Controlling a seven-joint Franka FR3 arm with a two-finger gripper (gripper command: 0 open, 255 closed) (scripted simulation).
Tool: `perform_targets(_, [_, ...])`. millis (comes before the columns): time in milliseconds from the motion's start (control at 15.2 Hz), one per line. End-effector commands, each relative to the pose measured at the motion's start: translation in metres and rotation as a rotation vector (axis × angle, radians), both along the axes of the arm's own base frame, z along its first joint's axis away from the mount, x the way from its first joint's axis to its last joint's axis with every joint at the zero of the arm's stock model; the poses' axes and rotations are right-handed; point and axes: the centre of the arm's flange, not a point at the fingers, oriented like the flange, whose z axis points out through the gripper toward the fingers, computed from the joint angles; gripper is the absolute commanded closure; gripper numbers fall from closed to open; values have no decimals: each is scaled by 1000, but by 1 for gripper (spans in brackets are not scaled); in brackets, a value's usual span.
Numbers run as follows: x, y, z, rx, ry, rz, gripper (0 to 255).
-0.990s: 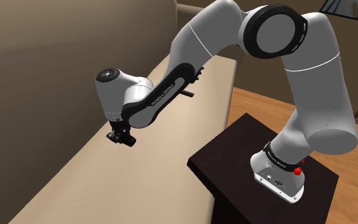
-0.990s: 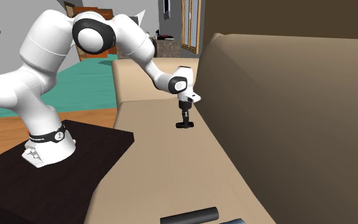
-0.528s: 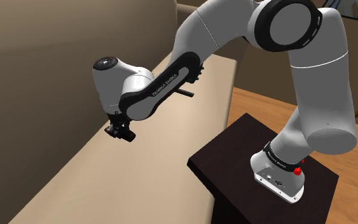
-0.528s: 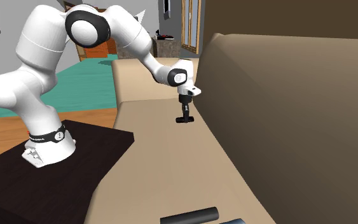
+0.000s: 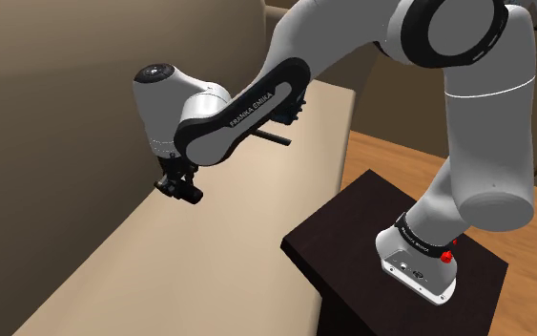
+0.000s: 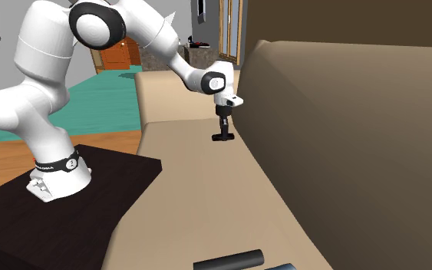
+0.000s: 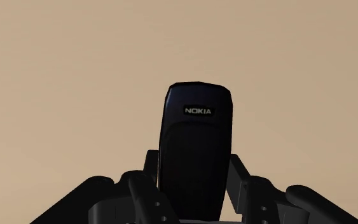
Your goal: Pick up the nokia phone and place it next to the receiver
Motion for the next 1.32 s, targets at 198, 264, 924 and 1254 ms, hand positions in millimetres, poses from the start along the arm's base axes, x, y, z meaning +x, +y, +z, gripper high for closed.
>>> perform_targets(198, [0, 1, 26, 0, 0, 0, 255])
perform_targets(264, [0, 1, 32, 0, 0, 0, 255])
perform_targets(924, [0, 1, 85, 0, 0, 0, 255])
perform_targets(1254, [0, 1, 111, 0, 0, 0, 255])
